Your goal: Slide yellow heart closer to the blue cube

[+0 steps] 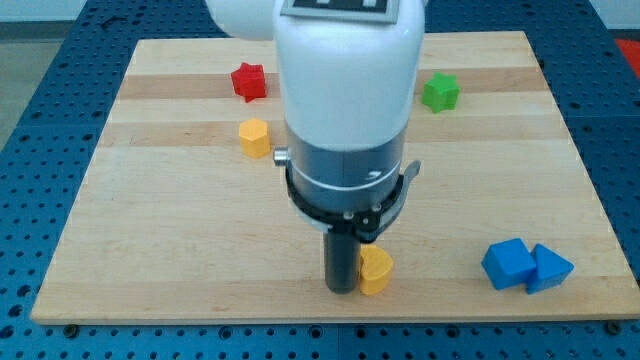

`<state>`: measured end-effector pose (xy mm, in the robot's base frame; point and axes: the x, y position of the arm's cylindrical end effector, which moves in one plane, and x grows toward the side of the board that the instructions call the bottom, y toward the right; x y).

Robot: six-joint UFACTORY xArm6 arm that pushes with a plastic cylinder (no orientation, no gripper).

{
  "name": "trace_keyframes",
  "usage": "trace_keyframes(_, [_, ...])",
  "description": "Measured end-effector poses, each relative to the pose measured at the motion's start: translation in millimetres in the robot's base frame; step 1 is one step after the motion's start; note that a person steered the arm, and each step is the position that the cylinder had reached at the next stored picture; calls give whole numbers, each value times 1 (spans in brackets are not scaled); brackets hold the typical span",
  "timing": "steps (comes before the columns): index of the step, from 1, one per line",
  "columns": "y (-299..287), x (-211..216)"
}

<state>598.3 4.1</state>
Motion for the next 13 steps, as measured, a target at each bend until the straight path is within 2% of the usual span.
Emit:
trace_keyframes(4, [33, 7])
trace_keyframes(7, [19, -26])
trace_keyframes(9, [34, -26])
trace_keyframes(11, [19, -36])
trace_keyframes(13, [50, -39])
